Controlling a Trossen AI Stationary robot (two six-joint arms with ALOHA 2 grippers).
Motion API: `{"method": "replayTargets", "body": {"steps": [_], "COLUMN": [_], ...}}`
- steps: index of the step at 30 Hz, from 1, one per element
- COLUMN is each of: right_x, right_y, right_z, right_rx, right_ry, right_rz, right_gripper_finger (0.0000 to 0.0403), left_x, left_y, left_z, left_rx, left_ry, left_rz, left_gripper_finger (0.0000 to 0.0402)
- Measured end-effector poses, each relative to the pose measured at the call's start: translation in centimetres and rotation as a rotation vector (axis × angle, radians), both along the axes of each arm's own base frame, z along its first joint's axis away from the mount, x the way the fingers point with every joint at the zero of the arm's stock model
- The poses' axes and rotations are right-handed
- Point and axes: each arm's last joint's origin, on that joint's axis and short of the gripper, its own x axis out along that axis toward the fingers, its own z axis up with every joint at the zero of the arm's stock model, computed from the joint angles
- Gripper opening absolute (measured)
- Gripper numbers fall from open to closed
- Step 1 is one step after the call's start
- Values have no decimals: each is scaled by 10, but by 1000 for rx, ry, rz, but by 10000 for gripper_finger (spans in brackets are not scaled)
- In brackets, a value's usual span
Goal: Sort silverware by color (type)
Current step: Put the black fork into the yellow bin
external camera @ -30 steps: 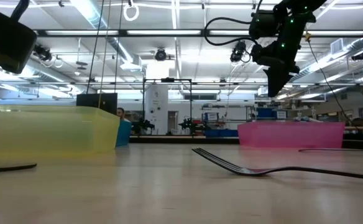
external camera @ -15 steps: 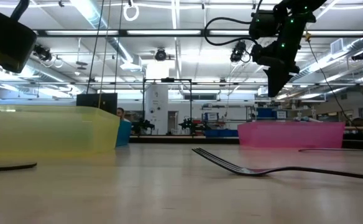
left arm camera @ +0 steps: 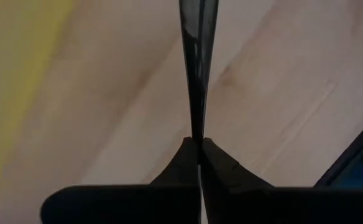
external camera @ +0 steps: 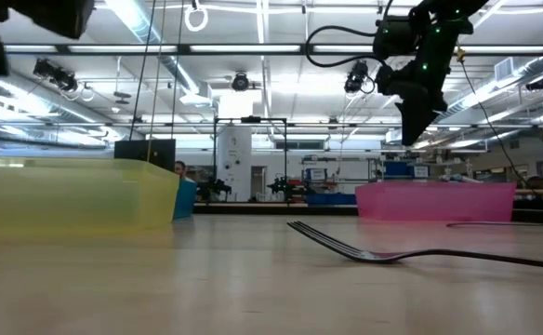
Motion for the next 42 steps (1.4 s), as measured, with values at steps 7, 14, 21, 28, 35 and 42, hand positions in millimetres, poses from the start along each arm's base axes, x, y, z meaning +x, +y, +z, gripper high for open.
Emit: {"method": "replayTargets", "body": {"steps": [7,14,21,28,35,42], "right_x": [4,11,19,19,10,-5], "right_y": [10,32,62,90,108,123], "right_z": [-1,-3,-4,2,15,28], "right_rx": [28,66,97,98,97,107], "right_ry": [10,40,61,36,-38,-104], "right_rz": [43,99,174,254,276,298], "right_gripper_finger": [90,90,90,90,90,90], "left_x": [-6,-9,1,6,7,-12], "left_y": [49,97,141,174,189,190], "left_z": [29,45,45,45,40,-6], "left_rx": [129,200,257,271,269,228], "left_ry": [40,123,193,216,215,327], "left_rz": [-56,-110,-202,-231,-207,-180], "left_gripper_finger": [2,2,3,4,4,4]}}
